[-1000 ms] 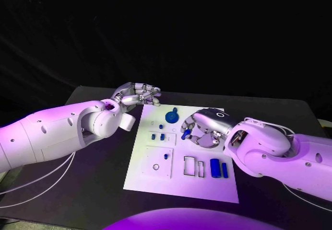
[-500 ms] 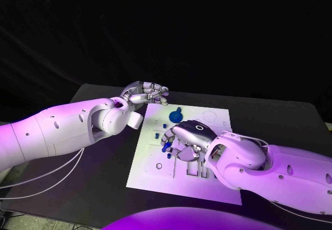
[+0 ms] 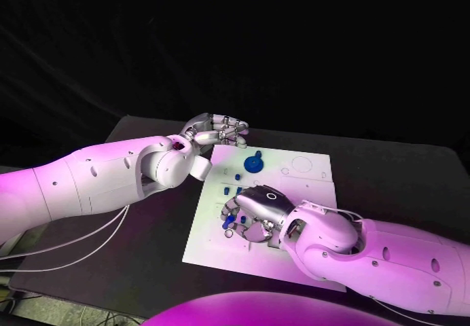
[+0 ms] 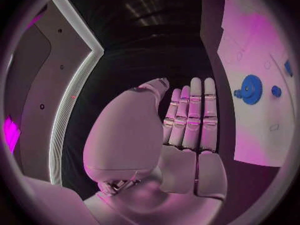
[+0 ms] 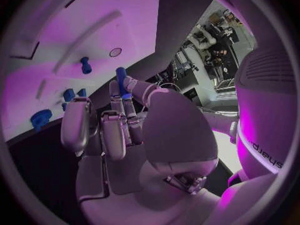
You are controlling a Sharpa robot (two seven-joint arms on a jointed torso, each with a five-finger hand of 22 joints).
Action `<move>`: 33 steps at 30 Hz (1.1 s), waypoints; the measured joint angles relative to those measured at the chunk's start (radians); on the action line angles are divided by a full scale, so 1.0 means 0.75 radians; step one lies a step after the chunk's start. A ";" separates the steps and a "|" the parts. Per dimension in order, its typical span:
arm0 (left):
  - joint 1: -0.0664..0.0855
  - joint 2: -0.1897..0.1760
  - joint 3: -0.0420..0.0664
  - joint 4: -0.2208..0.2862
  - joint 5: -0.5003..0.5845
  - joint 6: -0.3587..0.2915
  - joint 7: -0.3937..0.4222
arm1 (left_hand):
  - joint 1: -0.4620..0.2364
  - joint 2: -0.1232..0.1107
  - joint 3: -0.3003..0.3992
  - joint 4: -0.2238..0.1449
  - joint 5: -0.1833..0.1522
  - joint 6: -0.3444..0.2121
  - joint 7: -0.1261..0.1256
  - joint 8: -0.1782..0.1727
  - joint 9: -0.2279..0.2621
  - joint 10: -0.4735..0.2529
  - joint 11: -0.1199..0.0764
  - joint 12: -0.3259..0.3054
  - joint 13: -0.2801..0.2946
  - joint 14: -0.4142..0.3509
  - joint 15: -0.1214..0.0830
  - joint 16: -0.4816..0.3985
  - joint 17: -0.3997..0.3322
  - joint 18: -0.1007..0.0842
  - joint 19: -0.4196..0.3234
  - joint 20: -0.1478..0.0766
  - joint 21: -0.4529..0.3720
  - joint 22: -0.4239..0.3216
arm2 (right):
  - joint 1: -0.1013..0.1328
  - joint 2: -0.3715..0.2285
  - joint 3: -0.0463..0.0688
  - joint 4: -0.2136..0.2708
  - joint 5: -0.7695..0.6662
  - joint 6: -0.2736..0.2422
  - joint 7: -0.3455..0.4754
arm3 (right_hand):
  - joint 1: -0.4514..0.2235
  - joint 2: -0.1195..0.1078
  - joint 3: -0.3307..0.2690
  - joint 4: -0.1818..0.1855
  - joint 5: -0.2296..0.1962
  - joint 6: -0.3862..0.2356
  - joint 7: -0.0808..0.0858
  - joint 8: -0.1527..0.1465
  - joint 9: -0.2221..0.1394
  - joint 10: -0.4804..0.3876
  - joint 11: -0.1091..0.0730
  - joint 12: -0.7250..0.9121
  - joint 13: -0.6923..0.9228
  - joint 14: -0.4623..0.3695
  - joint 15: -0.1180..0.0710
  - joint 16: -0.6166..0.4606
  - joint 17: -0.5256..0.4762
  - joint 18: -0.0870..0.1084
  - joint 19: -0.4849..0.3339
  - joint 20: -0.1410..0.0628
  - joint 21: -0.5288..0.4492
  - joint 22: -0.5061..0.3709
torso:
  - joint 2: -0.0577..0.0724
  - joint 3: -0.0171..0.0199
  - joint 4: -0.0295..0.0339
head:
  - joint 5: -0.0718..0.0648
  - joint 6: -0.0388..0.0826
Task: Assemble the parts on the task board
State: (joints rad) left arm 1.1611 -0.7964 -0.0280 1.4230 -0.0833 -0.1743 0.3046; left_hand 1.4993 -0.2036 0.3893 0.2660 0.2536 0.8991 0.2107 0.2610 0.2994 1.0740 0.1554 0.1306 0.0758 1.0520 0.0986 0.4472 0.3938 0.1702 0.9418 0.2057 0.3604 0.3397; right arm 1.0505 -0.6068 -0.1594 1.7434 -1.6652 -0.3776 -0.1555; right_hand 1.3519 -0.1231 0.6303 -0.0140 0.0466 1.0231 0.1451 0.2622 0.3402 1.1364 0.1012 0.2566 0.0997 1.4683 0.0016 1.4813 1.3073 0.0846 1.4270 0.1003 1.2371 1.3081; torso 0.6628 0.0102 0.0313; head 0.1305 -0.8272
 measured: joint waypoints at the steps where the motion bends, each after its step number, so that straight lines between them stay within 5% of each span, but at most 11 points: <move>1: 0.000 0.001 0.000 0.000 0.000 0.000 0.000 | 0.000 0.000 0.000 0.000 0.000 0.000 0.000 0.000 0.000 0.000 0.000 0.000 0.000 0.000 0.000 0.000 0.000 0.000 0.000 0.000 0.000 0.000 | -0.004 0.003 -0.001 -0.004 -0.002 0.000 0.001 | 0.000 0.000 0.000 0.000 0.000 0.000 0.000 0.000 0.000 0.000 0.000 0.000 0.000 0.000 0.000 0.000 0.000 0.000 0.000 0.000 0.000 0.000 | 0.000 0.0000 -0.0004 | 0.001 0.000; 33: 0.000 0.004 0.000 -0.001 0.003 0.002 -0.006 | 0.000 0.000 0.000 0.000 0.000 0.000 0.000 -0.005 -0.001 0.000 0.000 0.000 0.001 0.000 0.000 0.000 0.001 0.000 0.000 0.000 -0.005 0.000 | -0.031 0.016 -0.010 -0.041 -0.040 0.082 -0.029 | -0.005 -0.005 0.004 -0.004 -0.001 -0.009 -0.001 0.001 0.002 0.002 0.002 -0.008 0.001 0.000 0.000 0.000 0.001 0.000 0.000 0.000 -0.012 0.000 | -0.001 -0.0015 0.0017 | 0.005 -0.015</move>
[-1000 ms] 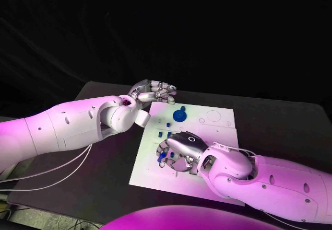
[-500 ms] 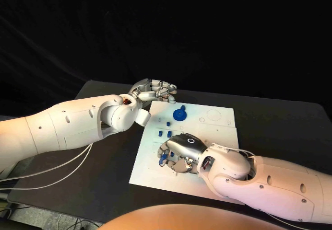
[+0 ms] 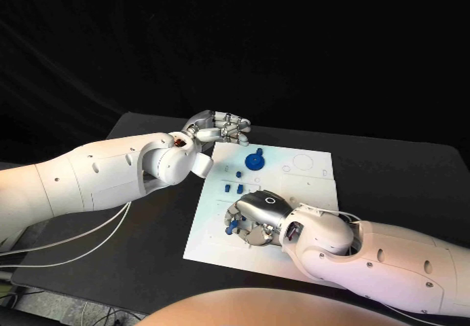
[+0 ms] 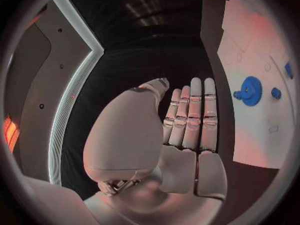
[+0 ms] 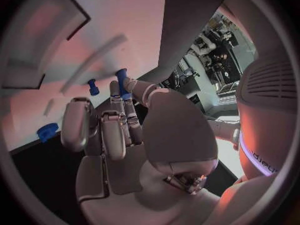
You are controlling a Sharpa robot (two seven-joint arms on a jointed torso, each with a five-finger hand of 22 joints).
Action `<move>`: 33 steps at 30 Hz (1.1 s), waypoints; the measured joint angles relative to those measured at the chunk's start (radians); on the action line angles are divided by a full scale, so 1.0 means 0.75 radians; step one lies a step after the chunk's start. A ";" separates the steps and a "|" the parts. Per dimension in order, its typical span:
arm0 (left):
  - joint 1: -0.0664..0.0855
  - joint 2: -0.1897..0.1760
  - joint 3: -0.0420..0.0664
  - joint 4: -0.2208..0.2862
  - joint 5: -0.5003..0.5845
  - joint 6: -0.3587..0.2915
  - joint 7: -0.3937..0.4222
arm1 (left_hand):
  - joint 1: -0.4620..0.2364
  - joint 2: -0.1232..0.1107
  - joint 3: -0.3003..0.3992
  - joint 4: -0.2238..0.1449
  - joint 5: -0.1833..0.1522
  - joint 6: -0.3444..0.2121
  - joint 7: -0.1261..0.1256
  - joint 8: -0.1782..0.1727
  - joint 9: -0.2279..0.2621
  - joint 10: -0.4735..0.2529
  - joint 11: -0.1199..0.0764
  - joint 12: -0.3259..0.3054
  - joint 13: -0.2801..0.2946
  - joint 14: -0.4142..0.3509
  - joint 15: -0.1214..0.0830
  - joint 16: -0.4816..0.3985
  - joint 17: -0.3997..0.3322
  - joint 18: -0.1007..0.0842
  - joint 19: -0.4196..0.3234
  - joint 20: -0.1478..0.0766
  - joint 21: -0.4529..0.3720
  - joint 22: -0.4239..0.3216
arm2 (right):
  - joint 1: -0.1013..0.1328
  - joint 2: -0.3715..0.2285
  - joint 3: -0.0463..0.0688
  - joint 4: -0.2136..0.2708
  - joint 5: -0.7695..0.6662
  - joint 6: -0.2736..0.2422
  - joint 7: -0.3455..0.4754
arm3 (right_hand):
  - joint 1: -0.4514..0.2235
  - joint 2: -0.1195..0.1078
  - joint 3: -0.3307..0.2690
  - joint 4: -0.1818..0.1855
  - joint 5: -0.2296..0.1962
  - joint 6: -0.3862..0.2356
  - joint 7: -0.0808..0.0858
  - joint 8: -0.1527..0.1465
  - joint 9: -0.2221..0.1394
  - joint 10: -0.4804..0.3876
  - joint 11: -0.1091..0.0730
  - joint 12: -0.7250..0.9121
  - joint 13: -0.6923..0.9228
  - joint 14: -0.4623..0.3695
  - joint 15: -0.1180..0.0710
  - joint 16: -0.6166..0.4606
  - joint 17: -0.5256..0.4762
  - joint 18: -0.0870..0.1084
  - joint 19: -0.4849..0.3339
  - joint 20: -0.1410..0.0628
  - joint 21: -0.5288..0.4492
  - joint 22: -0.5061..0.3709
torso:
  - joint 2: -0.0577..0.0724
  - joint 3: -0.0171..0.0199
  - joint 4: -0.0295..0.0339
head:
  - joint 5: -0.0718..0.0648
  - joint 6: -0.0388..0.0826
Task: Assemble the parts on the task board
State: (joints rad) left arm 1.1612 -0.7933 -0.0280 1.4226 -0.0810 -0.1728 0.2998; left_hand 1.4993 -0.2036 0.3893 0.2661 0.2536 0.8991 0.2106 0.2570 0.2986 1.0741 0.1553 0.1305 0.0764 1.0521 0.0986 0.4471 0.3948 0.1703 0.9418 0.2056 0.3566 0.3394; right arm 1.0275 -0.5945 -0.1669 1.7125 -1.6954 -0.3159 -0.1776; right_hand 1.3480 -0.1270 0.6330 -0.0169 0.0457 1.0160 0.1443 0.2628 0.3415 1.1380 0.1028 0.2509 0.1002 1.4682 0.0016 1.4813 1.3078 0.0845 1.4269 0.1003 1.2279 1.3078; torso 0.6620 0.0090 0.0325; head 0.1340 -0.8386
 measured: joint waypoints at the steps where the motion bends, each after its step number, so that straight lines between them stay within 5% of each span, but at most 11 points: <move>1: 0.000 0.000 0.000 0.000 0.000 0.000 0.000 | 0.000 0.000 0.000 0.000 0.000 0.000 0.000 0.000 0.000 0.000 0.000 0.000 0.000 -0.007 -0.001 0.000 0.001 0.000 0.000 0.000 0.000 0.000 | 0.000 0.002 0.000 -0.001 -0.002 0.003 -0.003 | 0.000 0.000 0.000 0.000 0.000 0.000 0.000 0.000 0.000 0.000 0.000 -0.002 0.000 0.000 0.000 0.000 0.000 0.000 0.000 0.000 0.000 0.000 | 0.000 0.0000 0.0000 | 0.000 0.000; 16: 0.000 -0.004 0.000 0.001 0.001 0.000 -0.005 | 0.000 0.000 0.000 0.000 0.000 -0.001 0.001 0.000 -0.001 -0.005 0.005 0.000 0.000 -0.009 0.000 0.000 0.003 0.000 -0.001 0.001 0.000 -0.001 | -0.001 0.027 -0.001 -0.009 -0.023 0.014 -0.033 | 0.000 0.000 -0.003 -0.011 -0.002 0.003 0.003 -0.001 -0.001 0.007 0.002 -0.002 0.001 0.000 0.000 0.000 0.000 0.000 0.000 0.000 -0.011 0.000 | 0.000 -0.0012 0.0014 | -0.010 -0.001; 21: 0.000 -0.006 0.000 0.001 0.001 0.000 -0.008 | 0.000 0.000 0.000 0.000 0.000 -0.005 0.005 0.000 -0.001 -0.005 0.005 0.000 0.000 -0.009 0.000 0.000 0.003 0.000 -0.005 0.005 0.000 -0.001 | 0.000 0.029 -0.004 -0.012 -0.028 0.018 -0.036 | -0.082 -0.063 -0.032 0.003 0.044 -0.044 0.030 -0.024 0.005 -0.002 -0.019 -0.038 -0.001 -0.004 0.011 0.000 0.000 0.000 -0.015 0.015 -0.038 0.000 | 0.000 -0.0019 0.0013 | -0.010 -0.002; 24: 0.000 -0.006 0.000 0.001 0.001 0.000 -0.009 | 0.000 0.000 0.000 0.000 0.000 -0.005 0.005 0.000 -0.001 -0.005 0.005 0.000 0.000 -0.009 0.000 0.000 0.003 0.000 -0.005 0.005 0.000 -0.001 | -0.003 0.029 -0.007 -0.012 -0.028 0.023 -0.036 | -0.121 -0.102 -0.058 0.014 0.045 -0.077 0.035 -0.044 -0.011 -0.047 -0.002 -0.059 -0.012 -0.005 0.020 0.000 0.000 0.000 -0.020 0.020 -0.057 0.000 | 0.000 -0.0019 0.0013 | -0.010 -0.002; 33: 0.001 -0.011 0.000 0.001 0.001 0.000 -0.010 | 0.000 0.000 0.000 0.000 0.000 -0.005 0.005 0.000 -0.001 -0.005 0.005 0.000 0.000 -0.009 0.000 0.000 0.004 0.000 -0.005 0.005 0.000 -0.001 | -0.004 0.014 -0.008 -0.006 -0.028 0.015 -0.033 | -0.140 -0.120 -0.089 0.013 0.045 -0.100 0.033 -0.062 -0.019 -0.095 0.007 -0.067 -0.018 0.000 0.024 -0.010 0.000 0.000 -0.034 0.034 -0.107 -0.001 | -0.001 -0.0018 0.0013 | -0.012 -0.003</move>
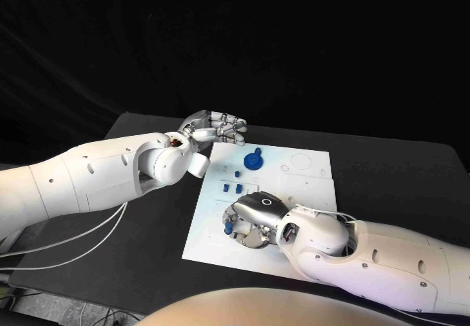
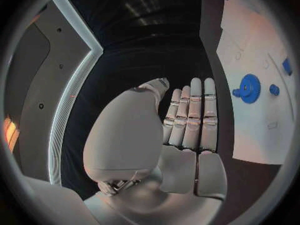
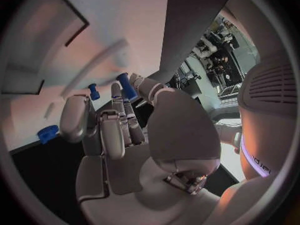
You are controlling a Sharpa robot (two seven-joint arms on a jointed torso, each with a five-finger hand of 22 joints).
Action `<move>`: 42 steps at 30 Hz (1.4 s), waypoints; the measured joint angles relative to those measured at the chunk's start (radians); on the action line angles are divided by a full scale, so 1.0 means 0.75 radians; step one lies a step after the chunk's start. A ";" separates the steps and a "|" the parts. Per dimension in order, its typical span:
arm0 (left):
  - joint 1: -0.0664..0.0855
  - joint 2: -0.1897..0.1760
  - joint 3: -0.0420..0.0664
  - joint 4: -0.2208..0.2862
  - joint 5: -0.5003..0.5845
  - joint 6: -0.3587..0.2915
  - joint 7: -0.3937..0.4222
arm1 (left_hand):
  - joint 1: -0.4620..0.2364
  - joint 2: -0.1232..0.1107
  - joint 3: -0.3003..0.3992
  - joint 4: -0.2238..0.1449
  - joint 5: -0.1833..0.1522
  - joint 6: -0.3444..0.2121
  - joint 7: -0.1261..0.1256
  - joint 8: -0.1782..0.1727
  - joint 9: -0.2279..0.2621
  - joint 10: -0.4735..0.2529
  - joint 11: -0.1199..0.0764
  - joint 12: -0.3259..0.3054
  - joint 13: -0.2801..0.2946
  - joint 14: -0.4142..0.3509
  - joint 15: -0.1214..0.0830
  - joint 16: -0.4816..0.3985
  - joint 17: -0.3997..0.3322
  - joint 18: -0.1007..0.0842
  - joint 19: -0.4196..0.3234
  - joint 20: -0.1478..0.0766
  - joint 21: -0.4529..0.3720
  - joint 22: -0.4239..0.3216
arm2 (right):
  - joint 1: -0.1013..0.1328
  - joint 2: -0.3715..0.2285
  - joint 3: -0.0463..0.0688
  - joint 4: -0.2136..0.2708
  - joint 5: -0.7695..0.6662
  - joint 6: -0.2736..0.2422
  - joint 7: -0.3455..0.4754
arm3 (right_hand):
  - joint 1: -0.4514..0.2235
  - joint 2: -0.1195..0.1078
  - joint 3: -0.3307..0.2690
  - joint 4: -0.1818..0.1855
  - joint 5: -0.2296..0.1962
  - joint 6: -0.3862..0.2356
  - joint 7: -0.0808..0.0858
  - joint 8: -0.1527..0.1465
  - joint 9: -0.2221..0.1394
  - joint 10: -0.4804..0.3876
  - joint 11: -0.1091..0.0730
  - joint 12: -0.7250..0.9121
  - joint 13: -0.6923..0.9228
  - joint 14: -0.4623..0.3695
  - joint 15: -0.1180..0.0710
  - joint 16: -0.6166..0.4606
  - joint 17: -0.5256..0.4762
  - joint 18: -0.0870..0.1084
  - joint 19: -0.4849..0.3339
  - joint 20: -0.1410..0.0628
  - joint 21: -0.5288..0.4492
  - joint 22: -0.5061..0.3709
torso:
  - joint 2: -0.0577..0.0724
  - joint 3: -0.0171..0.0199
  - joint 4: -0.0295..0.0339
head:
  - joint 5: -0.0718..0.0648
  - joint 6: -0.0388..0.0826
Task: Assemble the parts on the task board
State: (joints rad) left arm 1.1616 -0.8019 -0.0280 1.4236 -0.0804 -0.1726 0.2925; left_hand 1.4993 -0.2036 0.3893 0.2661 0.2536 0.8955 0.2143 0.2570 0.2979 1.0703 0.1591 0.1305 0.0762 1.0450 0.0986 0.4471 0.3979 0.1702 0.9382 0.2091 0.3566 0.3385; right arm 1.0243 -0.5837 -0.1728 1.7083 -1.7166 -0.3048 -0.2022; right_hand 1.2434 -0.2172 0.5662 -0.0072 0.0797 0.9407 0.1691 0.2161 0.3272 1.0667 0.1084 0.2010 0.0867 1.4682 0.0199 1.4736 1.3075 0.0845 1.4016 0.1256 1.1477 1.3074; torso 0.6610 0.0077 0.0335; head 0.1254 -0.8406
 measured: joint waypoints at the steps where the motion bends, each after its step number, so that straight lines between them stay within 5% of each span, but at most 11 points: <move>1: 0.000 0.000 0.000 0.000 0.000 0.000 0.000 | 0.000 0.000 0.000 0.000 0.000 0.000 0.000 0.000 0.000 0.000 0.000 0.000 0.000 0.000 0.000 0.000 0.000 0.000 0.000 0.000 0.000 0.000 | 0.000 -0.002 0.000 0.002 0.000 -0.004 0.000 | 0.000 0.000 -0.003 0.003 0.000 0.000 0.000 0.000 0.000 -0.009 0.000 0.000 -0.001 0.000 0.000 0.000 0.000 0.000 -0.001 -0.001 -0.001 0.000 | 0.000 0.0000 0.0000 | -0.001 0.001; 8: 0.000 -0.003 0.000 0.000 0.000 0.000 0.000 | 0.000 0.000 0.000 0.000 0.000 0.000 0.000 0.000 0.000 -0.005 -0.005 0.000 0.000 0.000 0.000 0.000 0.000 0.000 0.000 0.000 0.000 0.000 | 0.000 -0.031 0.000 0.022 0.003 -0.075 0.007 | 0.010 -0.010 -0.044 -0.005 0.000 -0.041 -0.003 -0.027 -0.010 -0.110 0.007 -0.008 -0.013 -0.005 0.005 -0.042 -0.072 0.013 -0.063 0.004 -0.134 0.001 | 0.000 0.0008 -0.0001 | -0.005 0.007; 16: 0.000 -0.009 0.000 0.001 0.000 0.000 0.000 | 0.000 0.000 0.000 0.000 0.000 0.000 0.000 0.000 -0.001 -0.010 0.000 0.000 0.000 -0.005 0.005 0.000 0.002 0.000 0.000 0.000 0.000 0.000 | 0.017 -0.136 0.011 0.082 0.047 -0.234 0.047 | 0.025 0.003 -0.087 -0.001 0.017 -0.075 -0.011 -0.052 -0.015 -0.152 0.008 0.040 -0.013 -0.005 0.005 -0.067 -0.115 0.021 -0.088 0.007 -0.207 0.001 | -0.001 0.0008 -0.0026 | -0.015 0.019; 20: 0.000 -0.011 0.000 0.001 0.000 0.001 0.000 | 0.000 0.000 0.000 0.000 0.000 0.003 -0.003 0.000 -0.001 -0.012 -0.003 0.000 0.001 -0.010 0.000 0.000 0.005 0.000 0.000 0.000 -0.006 -0.001 | 0.050 -0.239 0.019 0.117 0.173 -0.300 0.093 | 0.023 0.024 -0.065 0.028 0.068 -0.011 0.002 -0.026 -0.005 0.029 -0.012 0.126 0.010 -0.004 0.004 -0.049 -0.079 0.021 -0.033 -0.009 -0.108 0.001 | -0.003 0.0008 -0.0041 | -0.027 0.024; 27: -0.001 -0.019 -0.001 0.000 0.001 0.003 0.008 | 0.006 0.006 0.000 0.000 0.000 0.017 -0.017 0.000 0.003 -0.014 -0.005 0.005 0.004 -0.010 0.000 0.000 0.011 0.000 0.000 0.000 -0.007 -0.001 | 0.114 -0.475 0.023 0.168 0.567 -0.319 0.151 | -0.020 0.015 -0.077 0.069 0.091 0.031 -0.029 -0.011 0.006 0.247 -0.064 0.237 0.101 -0.003 -0.041 0.000 0.000 0.021 0.023 -0.046 0.022 0.001 | -0.013 -0.0015 -0.0114 | -0.078 0.042; 30: -0.001 -0.022 -0.002 -0.002 0.003 0.004 0.013 | 0.005 0.008 0.000 0.000 0.000 0.018 -0.018 0.000 0.003 -0.014 -0.005 0.007 0.004 -0.014 -0.005 0.000 0.011 0.000 0.000 0.000 -0.007 -0.002 | 0.124 -0.552 0.020 0.193 0.699 -0.297 0.154 | -0.054 0.006 -0.170 0.103 0.121 0.024 -0.057 0.055 0.065 0.237 -0.096 0.539 0.411 -0.003 -0.070 0.023 0.001 -0.010 0.056 -0.069 0.098 0.001 | -0.019 -0.0014 -0.0167 | -0.104 0.044; 33: -0.002 -0.025 -0.004 -0.003 0.004 0.004 0.017 | 0.001 0.012 0.000 0.000 0.000 0.022 -0.022 0.005 0.003 -0.009 -0.010 0.011 0.006 -0.014 -0.005 0.000 0.014 0.000 0.000 0.000 -0.007 -0.001 | 0.126 -0.623 0.015 0.211 0.780 -0.270 0.154 | -0.047 0.024 -0.206 0.131 0.121 0.027 -0.064 0.113 0.123 0.269 -0.100 0.927 0.875 -0.002 -0.070 0.055 0.001 -0.031 0.079 -0.079 0.197 0.001 | -0.024 -0.0010 -0.0221 | -0.123 0.043; 39: -0.007 -0.030 -0.006 -0.003 0.008 0.003 0.026 | 0.001 0.012 0.000 0.000 0.000 0.022 -0.022 0.005 0.004 -0.009 -0.010 0.011 0.006 -0.014 -0.005 0.000 0.014 0.000 0.000 0.000 -0.007 -0.001 | 0.113 -0.732 0.005 0.242 0.823 -0.230 0.134 | -0.046 0.024 -0.247 0.172 0.108 -0.011 -0.068 0.140 0.176 0.345 -0.098 1.212 1.242 -0.002 -0.070 0.084 0.001 -0.031 0.079 -0.079 0.275 0.001 | -0.033 0.0004 -0.0308 | -0.153 0.033; 42: -0.012 -0.033 -0.007 -0.002 0.012 0.003 0.031 | 0.001 0.012 0.000 0.000 0.000 0.022 -0.022 0.005 0.004 -0.009 -0.010 0.011 0.006 -0.014 -0.005 0.000 0.015 0.000 0.000 0.000 -0.007 -0.001 | 0.104 -0.762 0.002 0.269 0.806 -0.215 0.098 | -0.079 -0.003 -0.291 0.217 0.126 -0.012 -0.068 0.171 0.211 0.395 -0.102 1.336 1.399 -0.002 -0.070 0.099 0.001 -0.051 0.079 -0.079 0.309 0.001 | -0.038 0.0008 -0.0349 | -0.164 0.029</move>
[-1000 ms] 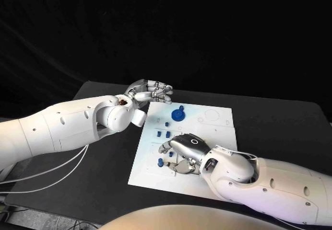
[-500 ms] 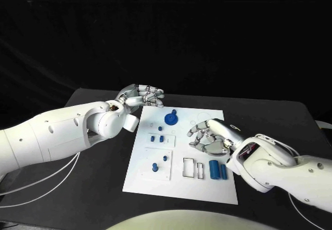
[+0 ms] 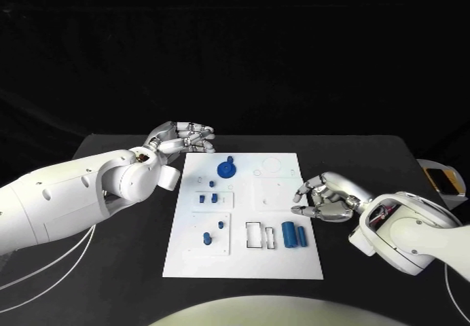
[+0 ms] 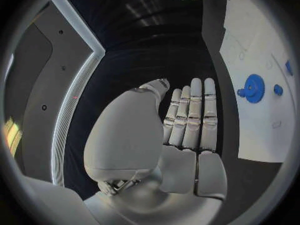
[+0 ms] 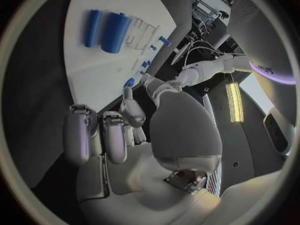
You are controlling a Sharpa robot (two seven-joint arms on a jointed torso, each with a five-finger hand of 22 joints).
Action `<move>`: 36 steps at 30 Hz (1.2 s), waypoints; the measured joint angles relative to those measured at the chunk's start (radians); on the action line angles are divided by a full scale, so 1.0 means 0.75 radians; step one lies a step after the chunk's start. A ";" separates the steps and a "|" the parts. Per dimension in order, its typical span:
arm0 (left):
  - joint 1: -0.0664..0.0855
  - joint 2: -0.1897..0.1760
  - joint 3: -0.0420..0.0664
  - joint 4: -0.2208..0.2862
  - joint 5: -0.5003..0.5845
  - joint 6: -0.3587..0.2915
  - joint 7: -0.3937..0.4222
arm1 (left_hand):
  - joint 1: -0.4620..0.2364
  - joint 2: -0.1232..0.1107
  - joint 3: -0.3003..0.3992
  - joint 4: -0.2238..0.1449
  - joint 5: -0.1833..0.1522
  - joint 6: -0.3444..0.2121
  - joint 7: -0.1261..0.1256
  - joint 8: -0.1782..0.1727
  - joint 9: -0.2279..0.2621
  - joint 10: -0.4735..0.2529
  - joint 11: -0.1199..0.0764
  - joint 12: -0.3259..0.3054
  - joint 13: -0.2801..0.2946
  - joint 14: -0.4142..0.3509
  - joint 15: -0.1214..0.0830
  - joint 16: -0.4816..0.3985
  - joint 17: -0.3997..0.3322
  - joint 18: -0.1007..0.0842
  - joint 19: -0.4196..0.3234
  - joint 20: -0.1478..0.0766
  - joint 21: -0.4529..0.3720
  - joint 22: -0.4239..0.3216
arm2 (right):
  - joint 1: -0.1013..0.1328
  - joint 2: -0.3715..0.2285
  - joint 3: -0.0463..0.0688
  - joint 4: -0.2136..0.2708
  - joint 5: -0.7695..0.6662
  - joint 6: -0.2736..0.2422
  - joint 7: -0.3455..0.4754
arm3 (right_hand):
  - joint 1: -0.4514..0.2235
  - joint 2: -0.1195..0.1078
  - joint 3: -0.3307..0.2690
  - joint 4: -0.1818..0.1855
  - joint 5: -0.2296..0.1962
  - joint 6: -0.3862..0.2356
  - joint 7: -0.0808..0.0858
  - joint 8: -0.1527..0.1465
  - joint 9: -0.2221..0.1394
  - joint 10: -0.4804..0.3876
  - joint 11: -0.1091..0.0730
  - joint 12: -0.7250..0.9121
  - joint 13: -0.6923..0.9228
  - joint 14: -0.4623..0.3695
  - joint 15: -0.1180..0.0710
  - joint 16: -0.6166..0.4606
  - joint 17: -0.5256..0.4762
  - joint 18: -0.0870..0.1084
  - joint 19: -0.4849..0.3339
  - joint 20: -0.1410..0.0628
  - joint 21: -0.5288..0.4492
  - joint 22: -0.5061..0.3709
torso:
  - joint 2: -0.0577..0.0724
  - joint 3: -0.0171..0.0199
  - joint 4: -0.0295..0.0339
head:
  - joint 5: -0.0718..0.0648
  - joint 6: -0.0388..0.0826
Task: Assemble the parts on the task board
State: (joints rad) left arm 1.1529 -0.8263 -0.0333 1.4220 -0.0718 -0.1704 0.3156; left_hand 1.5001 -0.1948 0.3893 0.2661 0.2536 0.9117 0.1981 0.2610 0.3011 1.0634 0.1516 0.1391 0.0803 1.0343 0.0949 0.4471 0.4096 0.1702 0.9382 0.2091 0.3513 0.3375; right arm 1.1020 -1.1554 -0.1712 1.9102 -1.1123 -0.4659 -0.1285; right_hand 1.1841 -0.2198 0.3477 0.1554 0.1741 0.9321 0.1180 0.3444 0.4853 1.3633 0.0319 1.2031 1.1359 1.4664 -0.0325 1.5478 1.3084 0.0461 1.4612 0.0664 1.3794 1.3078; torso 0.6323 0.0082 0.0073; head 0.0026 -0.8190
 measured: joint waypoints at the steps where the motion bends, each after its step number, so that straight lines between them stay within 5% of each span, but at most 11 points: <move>1: -0.002 -0.001 0.000 0.000 0.001 0.000 0.001 | 0.000 0.000 0.000 0.000 0.000 0.000 0.000 0.000 0.000 0.000 0.000 0.000 0.000 0.000 0.000 0.000 0.000 0.000 0.000 0.000 0.000 0.000 | -0.003 -0.008 -0.001 0.007 -0.009 0.004 -0.015 | -0.015 -0.001 -0.016 0.016 0.000 0.000 0.000 0.008 0.011 0.009 -0.001 0.025 0.032 0.000 0.000 0.004 0.000 -0.001 0.000 0.000 0.007 0.000 | -0.002 -0.0001 -0.0014 | -0.004 -0.002; 10: -0.015 -0.005 -0.001 0.005 0.013 0.008 0.015 | 0.000 0.000 0.000 0.000 0.000 0.000 0.000 0.000 0.000 0.000 0.000 0.000 0.000 0.000 0.000 0.000 0.000 0.000 0.000 0.000 0.000 0.000 | -0.062 -0.013 -0.011 0.037 -0.114 0.034 -0.186 | -0.047 -0.004 -0.170 0.140 0.029 -0.038 -0.010 0.041 0.096 0.066 -0.001 0.163 0.218 0.000 0.000 0.010 0.000 -0.001 0.000 0.000 0.078 0.000 | -0.010 -0.0022 -0.0065 | -0.013 -0.006; 36: -0.023 -0.021 -0.001 0.012 0.029 0.031 0.013 | 0.000 0.000 0.000 0.000 0.000 -0.005 0.005 0.000 -0.002 0.000 0.000 0.000 0.000 0.000 0.000 0.000 0.007 0.000 0.000 0.000 0.000 0.000 | -0.128 0.102 -0.013 -0.002 -0.344 0.098 -0.369 | -0.010 0.033 -0.254 0.177 0.039 -0.057 -0.010 0.051 0.130 0.099 0.000 0.229 0.230 0.000 0.000 0.010 -0.001 -0.001 0.000 0.000 0.084 -0.001 | -0.009 -0.0024 -0.0060 | -0.004 -0.005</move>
State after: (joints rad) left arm 1.1353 -0.8424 -0.0341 1.4307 -0.0503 -0.1474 0.3252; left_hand 1.5001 -0.1948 0.3893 0.2661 0.2536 0.9079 0.2018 0.2610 0.2999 1.0634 0.1517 0.1391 0.0800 1.0344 0.0949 0.4472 0.4146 0.1702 0.9382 0.2091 0.3514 0.3376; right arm 1.0058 -1.0785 -0.1807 1.9089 -1.3702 -0.3922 -0.4050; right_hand 1.1765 -0.1947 0.1570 0.2884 0.2035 0.8894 0.1108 0.3828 0.5831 1.4376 0.0315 1.3751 1.3081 1.4664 -0.0324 1.5550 1.3080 0.0455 1.4610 0.0664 1.4423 1.3074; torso 0.6255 0.0064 0.0028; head -0.0007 -0.8225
